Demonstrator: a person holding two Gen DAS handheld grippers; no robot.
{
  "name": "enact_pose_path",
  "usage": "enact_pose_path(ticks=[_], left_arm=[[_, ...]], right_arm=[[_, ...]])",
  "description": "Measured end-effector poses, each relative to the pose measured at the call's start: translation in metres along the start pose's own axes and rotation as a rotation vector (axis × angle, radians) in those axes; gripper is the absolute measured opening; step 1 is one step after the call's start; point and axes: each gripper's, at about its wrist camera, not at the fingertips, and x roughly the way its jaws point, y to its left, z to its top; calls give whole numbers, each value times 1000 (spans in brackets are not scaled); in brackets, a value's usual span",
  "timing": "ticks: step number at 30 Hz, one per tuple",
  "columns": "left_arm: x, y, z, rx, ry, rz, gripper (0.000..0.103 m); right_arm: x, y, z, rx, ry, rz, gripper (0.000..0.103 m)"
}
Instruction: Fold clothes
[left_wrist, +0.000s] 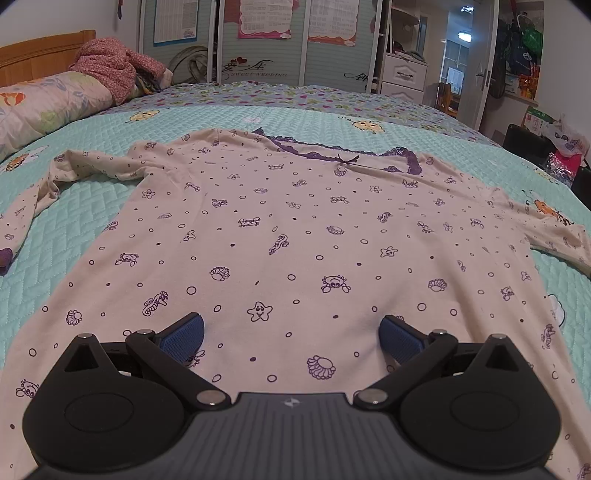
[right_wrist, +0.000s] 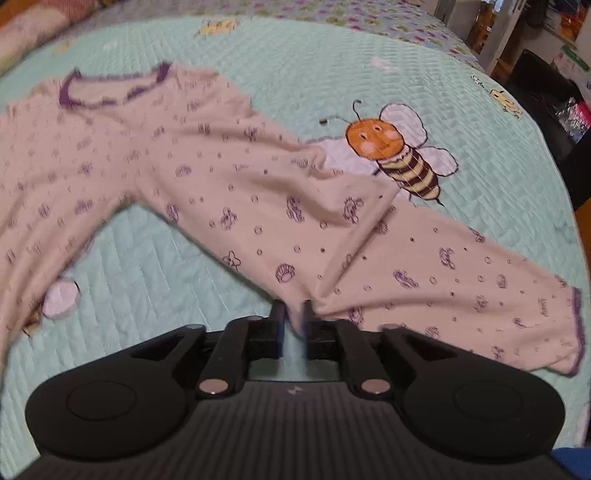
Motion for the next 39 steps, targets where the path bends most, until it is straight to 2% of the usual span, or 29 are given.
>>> enact_pose_path(ticks=[2,3,5,6,7,9,12,14,19,22,23,24,25,27,28,31,32,34,35,36,38,39], left_arm=[[0,0,0,1,0,1,103],[0,0,0,2,0,2,103],[0,0,0,2,0,2,103],[0,0,-1,2,0,2,103],[0,0,-1,2,0,2,103],[0,0,-1,2,0,2,103],[0,-1,-1,4,0,5,103],[0,-2,-1,6,0,8,103],[0,-2,0,9,1,13,103],[0,-2,0,9,1,13,103],[0,-2,0,9,1,12,103],[0,-2,0,8,1,12,103],[0,-2,0,7,1,11,103],[0,-2,0,6,1,10,103],[0,-1,0,5,1,9,103],[0,-1,0,1,0,5,103],[0,0,0,0,-1,4,103],[0,0,0,-1,-1,2,103],[0,0,0,-1,-1,1,103],[0,0,0,-1,-1,1,103],[0,0,0,0,-1,1,103],[0,0,0,0,-1,1,103]], right_arm=[[-4,-12,4,85,-7,104,52],[-10,-21,5,138,-38,131,53],[-28,-45,8,247,-146,114,53],[-37,-59,9,307,-202,80,53],[-47,-77,9,372,-252,0,53],[-59,-114,5,498,-290,-185,54],[-61,-160,-2,607,-240,-407,54],[-52,-179,-8,633,-168,-494,55],[-24,-194,-19,673,-46,-545,55],[-19,-195,-28,706,-50,-534,55],[-19,-196,-31,714,-59,-518,45],[-20,-196,-32,715,-70,-491,12],[-21,-196,-32,709,-74,-467,1],[-24,-194,-29,671,-55,-442,1],[-26,-194,-28,650,-29,-462,1],[-40,-202,-32,642,42,-594,1],[-42,-209,-36,670,61,-616,3],[-39,-215,-43,704,101,-628,12],[-36,-215,-44,705,117,-645,24],[-35,-211,-43,689,126,-688,40],[-36,-202,-36,654,114,-751,48],[-37,-194,-30,626,97,-774,48]])
